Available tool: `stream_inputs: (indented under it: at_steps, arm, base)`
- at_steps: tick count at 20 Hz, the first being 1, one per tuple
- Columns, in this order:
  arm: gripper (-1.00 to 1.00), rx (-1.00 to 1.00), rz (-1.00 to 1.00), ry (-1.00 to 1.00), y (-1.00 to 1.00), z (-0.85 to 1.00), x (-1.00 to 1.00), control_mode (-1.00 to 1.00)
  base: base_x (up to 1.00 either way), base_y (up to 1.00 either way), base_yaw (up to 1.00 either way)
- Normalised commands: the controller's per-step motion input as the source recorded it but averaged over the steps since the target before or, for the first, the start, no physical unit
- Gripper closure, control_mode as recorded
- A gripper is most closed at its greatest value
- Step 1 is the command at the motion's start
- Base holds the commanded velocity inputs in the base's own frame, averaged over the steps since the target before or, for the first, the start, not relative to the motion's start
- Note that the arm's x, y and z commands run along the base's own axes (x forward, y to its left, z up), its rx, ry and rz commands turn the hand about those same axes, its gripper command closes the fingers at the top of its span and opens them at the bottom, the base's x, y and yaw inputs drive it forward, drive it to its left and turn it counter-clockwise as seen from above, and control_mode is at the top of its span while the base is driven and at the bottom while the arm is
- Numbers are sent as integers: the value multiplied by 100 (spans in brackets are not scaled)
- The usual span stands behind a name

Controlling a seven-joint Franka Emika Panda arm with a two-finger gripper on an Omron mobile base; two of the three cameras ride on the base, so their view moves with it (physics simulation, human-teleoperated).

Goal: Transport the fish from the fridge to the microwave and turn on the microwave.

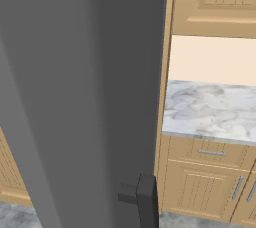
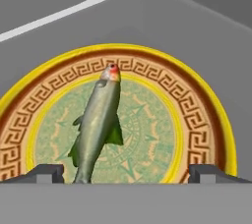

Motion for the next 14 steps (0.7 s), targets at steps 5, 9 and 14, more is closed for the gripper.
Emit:
stream_inputs:
  at_steps: [5,9,14]
  arm:
    - [-100,2,0,0,0,-7,17,-100]
    - [-100,2,0,0,0,-6,17,-100]
    - [-100,2,0,0,0,-8,17,-100]
  base:
    - [0,0,0]
    - [0,0,0]
    - [0,0,0]
